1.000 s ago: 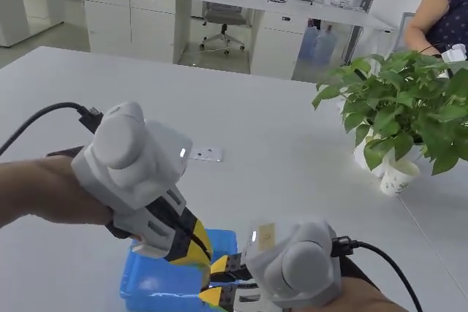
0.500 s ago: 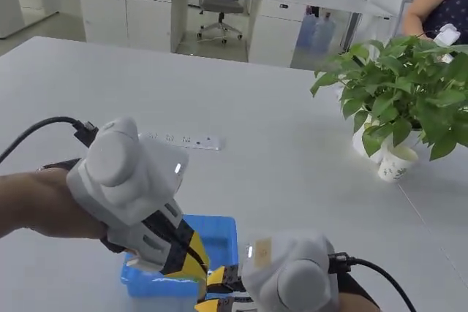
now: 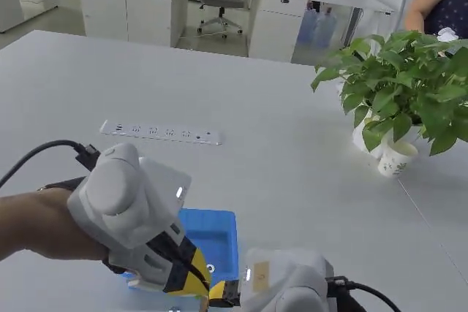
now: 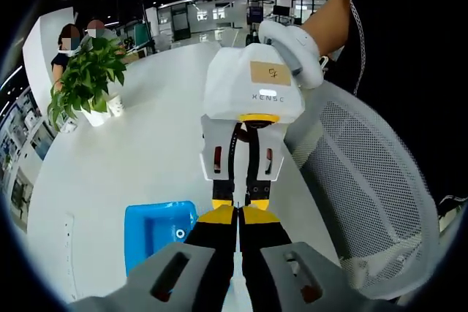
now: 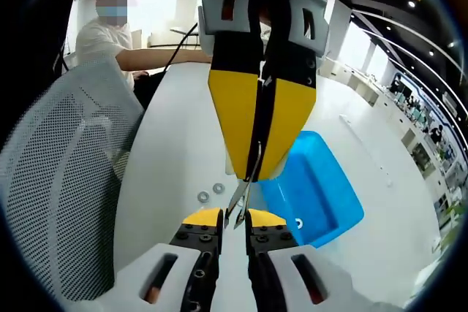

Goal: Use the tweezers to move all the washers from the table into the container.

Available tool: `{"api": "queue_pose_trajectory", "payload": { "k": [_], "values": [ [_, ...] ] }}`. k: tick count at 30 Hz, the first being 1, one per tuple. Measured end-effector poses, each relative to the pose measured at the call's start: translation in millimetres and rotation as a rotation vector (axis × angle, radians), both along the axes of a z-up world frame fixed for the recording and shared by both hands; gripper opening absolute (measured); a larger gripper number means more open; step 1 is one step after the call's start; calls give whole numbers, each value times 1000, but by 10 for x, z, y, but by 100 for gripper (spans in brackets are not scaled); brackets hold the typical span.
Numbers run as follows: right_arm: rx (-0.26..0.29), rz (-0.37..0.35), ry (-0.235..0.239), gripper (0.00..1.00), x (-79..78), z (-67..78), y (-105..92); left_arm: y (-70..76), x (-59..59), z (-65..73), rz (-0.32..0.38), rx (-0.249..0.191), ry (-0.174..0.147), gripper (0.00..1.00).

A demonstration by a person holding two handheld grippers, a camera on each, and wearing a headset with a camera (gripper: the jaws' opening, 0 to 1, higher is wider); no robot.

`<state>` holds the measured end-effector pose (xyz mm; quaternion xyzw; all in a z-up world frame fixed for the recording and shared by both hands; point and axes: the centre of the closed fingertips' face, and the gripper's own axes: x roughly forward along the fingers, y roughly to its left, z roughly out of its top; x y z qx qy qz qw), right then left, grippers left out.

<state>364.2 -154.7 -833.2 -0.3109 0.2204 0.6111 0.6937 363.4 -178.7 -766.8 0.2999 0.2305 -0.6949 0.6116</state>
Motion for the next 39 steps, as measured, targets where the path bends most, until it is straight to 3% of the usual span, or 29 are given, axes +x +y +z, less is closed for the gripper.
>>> {"api": "queue_pose_trajectory", "payload": {
  "k": [8, 20, 39],
  "values": [
    [-1, -18, -8, 15, -46, -72, 7, -8, -43, -19, -10, -14, 16, 3],
    [21, -31, 6, 12, -93, -118, 39, 23, -105, -111, -17, 5, 23, 3],
    [1, -16, 4, 12, -108, -202, 52, 57, -126, -197, -14, 17, 29, 3]
  ]
}}
